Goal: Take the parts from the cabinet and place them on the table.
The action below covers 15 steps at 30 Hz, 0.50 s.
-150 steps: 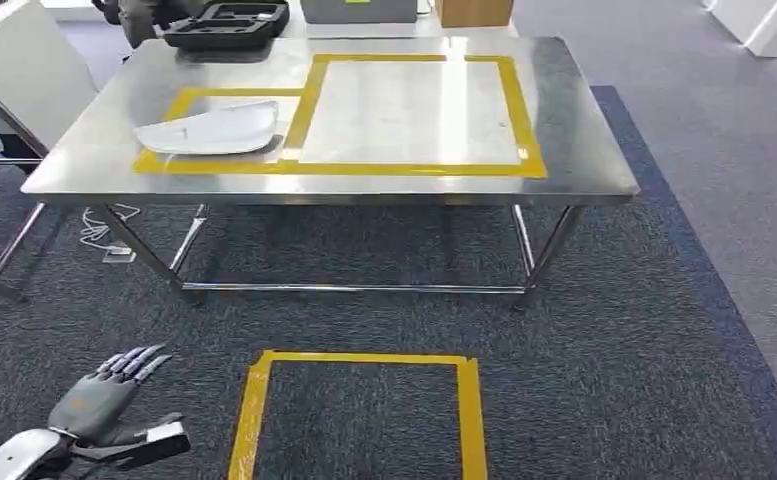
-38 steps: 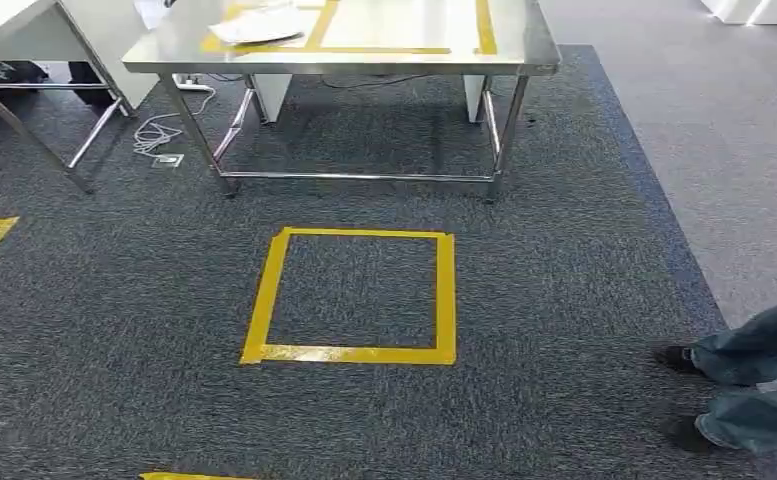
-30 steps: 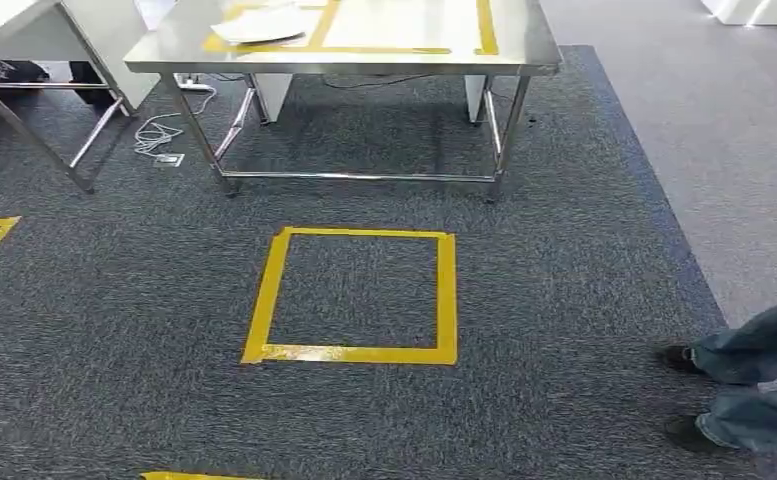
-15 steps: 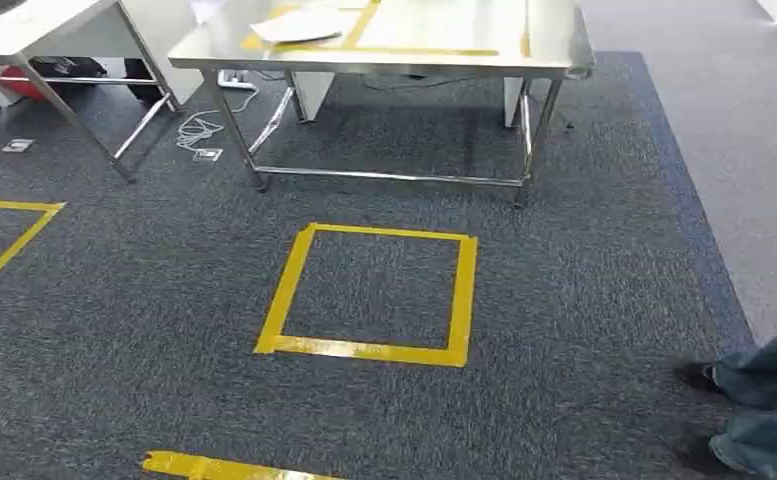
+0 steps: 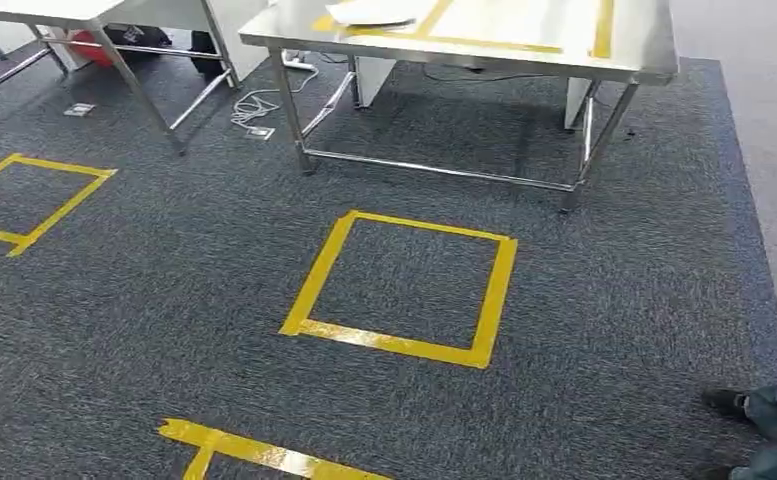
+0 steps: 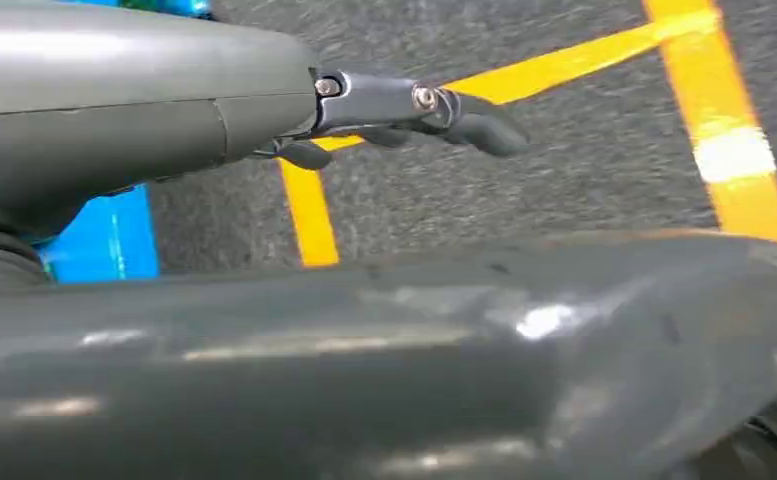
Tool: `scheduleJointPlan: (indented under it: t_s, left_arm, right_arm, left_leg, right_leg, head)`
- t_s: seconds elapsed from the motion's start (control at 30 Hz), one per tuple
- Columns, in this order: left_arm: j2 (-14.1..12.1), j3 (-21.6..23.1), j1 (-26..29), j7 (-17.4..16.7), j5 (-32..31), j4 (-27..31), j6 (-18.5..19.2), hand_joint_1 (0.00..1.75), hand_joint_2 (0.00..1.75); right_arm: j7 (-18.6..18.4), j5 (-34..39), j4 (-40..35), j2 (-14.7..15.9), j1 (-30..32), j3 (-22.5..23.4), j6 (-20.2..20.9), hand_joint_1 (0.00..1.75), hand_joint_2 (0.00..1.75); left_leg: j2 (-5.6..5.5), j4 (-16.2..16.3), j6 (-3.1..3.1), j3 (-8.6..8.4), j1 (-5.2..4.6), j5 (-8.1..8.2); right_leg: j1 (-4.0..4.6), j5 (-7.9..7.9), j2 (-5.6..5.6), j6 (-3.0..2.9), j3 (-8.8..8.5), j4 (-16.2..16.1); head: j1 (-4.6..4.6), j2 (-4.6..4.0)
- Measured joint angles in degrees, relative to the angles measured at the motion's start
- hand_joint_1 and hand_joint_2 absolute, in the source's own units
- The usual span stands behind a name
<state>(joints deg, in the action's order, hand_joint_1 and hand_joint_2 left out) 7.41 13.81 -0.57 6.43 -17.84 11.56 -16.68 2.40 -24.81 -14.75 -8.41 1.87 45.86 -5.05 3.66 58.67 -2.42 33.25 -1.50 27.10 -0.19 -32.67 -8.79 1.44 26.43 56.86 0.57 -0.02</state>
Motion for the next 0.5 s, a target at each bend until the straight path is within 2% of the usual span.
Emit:
scheduleJointPlan:
  t_s: [0.03,0.07,0.1,0.13,0.17,0.2,0.23,0.27,0.3,0.33,0.37,0.4,0.43,0.5]
  left_arm:
    - [0.00,0.00,-0.04,-0.09,0.05,0.00,0.00,0.00,0.00]
    - [0.04,0.00,-0.04,-0.09,0.05,-0.02,0.02,0.00,0.00]
    - [0.13,0.00,-0.25,-0.11,0.09,-0.02,0.02,0.00,0.00]
    - [0.26,0.00,-0.45,-0.11,0.05,-0.02,0.22,0.00,0.00]
    - [0.35,0.00,-0.48,-0.13,0.05,-0.02,0.22,0.00,0.00]
    - [0.37,0.00,-0.44,-0.15,0.07,-0.02,0.20,0.00,0.00]
    - [0.35,0.00,-0.39,-0.20,0.07,-0.02,0.20,0.00,0.00]
    - [0.33,0.00,-0.35,-0.26,0.07,-0.05,0.20,0.00,0.00]
    - [0.33,0.00,-0.35,-0.26,0.07,-0.05,0.20,0.00,0.00]
    - [0.35,0.00,-0.41,-0.26,0.07,-0.05,0.20,0.00,0.00]
    - [0.44,0.00,-0.47,-0.26,0.07,-0.05,0.20,0.00,0.00]
    - [0.48,0.00,-0.67,-0.28,0.07,-0.05,0.20,0.00,0.00]
    - [0.48,0.00,-0.70,-0.28,0.09,-0.05,0.20,0.00,0.00]
    - [0.59,0.00,-0.51,-0.42,0.18,-0.05,0.20,0.00,0.00]
  right_arm:
    - [0.00,-0.06,-0.02,0.00,0.03,-0.02,-0.02,0.00,0.00]
    - [0.15,-0.18,0.00,0.07,0.01,-0.02,-0.02,0.00,0.00]
    - [0.15,-0.24,0.00,0.07,0.01,-0.04,-0.04,0.00,0.00]
    - [0.15,-0.28,0.02,0.07,0.09,-0.04,-0.07,0.00,0.00]
    - [0.15,-0.35,0.02,0.11,0.23,-0.04,-0.09,0.00,0.00]
    - [0.11,-0.44,0.02,0.13,0.30,-0.04,-0.13,0.00,0.00]
    - [0.09,-0.52,0.07,0.17,0.47,-0.04,-0.17,0.00,0.00]
    - [0.09,-0.61,0.09,0.20,0.54,-0.04,-0.20,0.00,0.00]
    - [0.09,-0.72,0.09,0.20,0.54,-0.02,-0.22,0.00,0.00]
    - [0.09,-0.79,0.09,0.24,0.48,-0.02,-0.22,0.00,0.00]
    - [0.09,-0.81,0.09,0.31,0.43,-0.04,-0.24,0.00,0.00]
    - [0.11,-0.81,0.11,0.44,0.40,-0.05,-0.24,0.00,0.00]
    - [0.13,-0.85,0.11,0.44,0.33,-0.07,-0.31,0.00,0.00]
    - [0.13,-0.96,0.11,0.46,0.32,-0.04,-0.39,0.00,0.00]
  left_leg:
    - [-0.83,-1.29,-0.04,-0.88,0.74,-0.48]
    - [-1.36,-1.98,-0.04,-1.18,0.83,-0.78]
    - [-2.15,-2.04,-0.29,-1.04,0.89,-1.02]
    - [-2.98,-2.03,-0.34,-0.83,0.91,-1.06]
    - [-3.82,-2.02,-0.35,-0.77,0.84,-1.07]
    - [-4.64,-2.00,-0.35,-0.77,0.77,-1.08]
    - [-5.44,-1.93,-0.33,-0.80,0.74,-1.10]
    - [-6.39,-1.87,-0.29,-0.85,0.68,-1.12]
    - [-7.20,-1.81,-0.26,-0.89,0.66,-1.14]
    - [-7.95,-1.76,-0.19,-0.96,0.63,-1.17]
    - [-8.49,-1.69,-0.06,-0.89,0.70,-1.23]
    - [-9.04,-1.30,0.32,-0.54,0.36,-1.21]
    - [-9.82,-1.33,0.72,-0.20,0.67,-1.43]
    - [-10.88,-1.53,1.47,0.06,0.98,-1.68]
  right_leg:
    - [-0.07,-0.51,-0.14,0.47,-0.26,-0.31]
    - [-0.35,-1.65,3.71,0.69,0.23,1.00]
    - [-0.48,-3.70,6.60,0.74,2.08,4.65]
    - [-0.52,-5.73,7.94,0.89,4.61,9.64]
    - [-0.49,-7.24,8.47,1.00,7.17,14.39]
    - [-0.45,-7.53,8.66,1.05,9.01,17.28]
    - [-0.39,-6.44,8.70,1.03,9.62,17.51]
    - [-0.38,-3.96,8.78,0.90,9.06,15.06]
    - [-0.38,-0.92,9.06,0.76,7.35,10.56]
    - [-0.38,1.89,9.85,0.53,5.22,5.38]
    - [-0.41,3.09,12.27,0.15,3.66,1.37]
    - [-0.60,2.36,13.60,-0.17,3.11,0.03]
    - [-0.42,2.35,13.06,-0.25,3.14,0.08]
    - [-0.12,2.41,11.99,-0.92,2.93,0.03]
  head:
    - [0.00,0.02]
    - [0.40,0.00]
    - [0.50,0.02]
    - [0.68,0.00]
    - [0.94,0.00]
    - [0.96,0.02]
    - [1.03,0.00]
    - [1.05,0.00]
    - [1.05,0.00]
    - [1.05,0.02]
    - [1.12,0.00]
    - [1.01,0.00]
    - [0.94,0.02]
    - [1.05,0.00]
